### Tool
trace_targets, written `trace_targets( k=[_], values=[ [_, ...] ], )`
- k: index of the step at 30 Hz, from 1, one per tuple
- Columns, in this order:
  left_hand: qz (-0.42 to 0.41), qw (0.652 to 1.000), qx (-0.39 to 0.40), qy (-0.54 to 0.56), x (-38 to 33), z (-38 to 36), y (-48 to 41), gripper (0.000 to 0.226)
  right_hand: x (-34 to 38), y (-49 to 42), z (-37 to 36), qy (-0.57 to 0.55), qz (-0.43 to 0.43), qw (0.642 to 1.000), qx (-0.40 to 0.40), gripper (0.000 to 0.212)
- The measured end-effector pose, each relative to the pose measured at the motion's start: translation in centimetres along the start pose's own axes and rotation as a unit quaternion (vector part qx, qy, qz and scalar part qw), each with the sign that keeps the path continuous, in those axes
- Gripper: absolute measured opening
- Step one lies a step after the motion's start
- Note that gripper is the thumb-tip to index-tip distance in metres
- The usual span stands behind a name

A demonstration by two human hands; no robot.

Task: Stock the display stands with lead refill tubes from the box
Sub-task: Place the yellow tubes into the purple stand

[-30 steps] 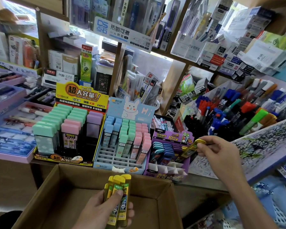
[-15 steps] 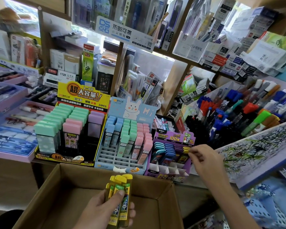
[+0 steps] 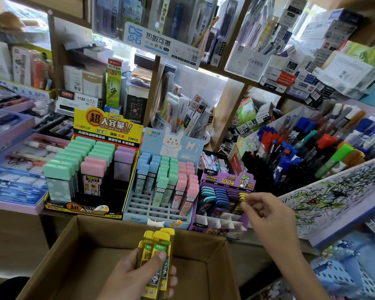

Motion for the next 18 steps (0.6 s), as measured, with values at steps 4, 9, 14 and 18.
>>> trace_targets(
  k=[4, 9, 14, 18],
  values=[
    [-0.021, 1.000, -0.008, -0.017, -0.3, -0.1, 0.1, 0.027, 1.8, 2.1, -2.4, -0.145, -0.078, 0.983, 0.076, 0.015],
    [-0.038, 0.999, -0.002, -0.036, -0.8, -0.3, 0.2, 0.032, 3.1, 5.9, -8.2, -0.231, -0.180, 0.931, 0.218, 0.005],
    [-0.049, 0.997, 0.019, -0.061, -1.2, -0.6, 0.3, 0.037, 5.0, 9.2, -13.1, -0.293, -0.247, 0.867, 0.319, 0.015],
    [-0.061, 0.993, 0.022, -0.095, -1.4, -0.5, 0.2, 0.040, 6.1, 9.9, -14.1, -0.305, -0.269, 0.852, 0.330, 0.019]
  ],
)
Point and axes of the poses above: each hand's wrist, its own y-axis away from the middle knuckle, its own z-axis out of the back of the hand, x = y × z, the point moved 10 cm from there along -y, towards the middle knuckle, and after that the axes turned 2 degrees about x, right-handed, at the moved point
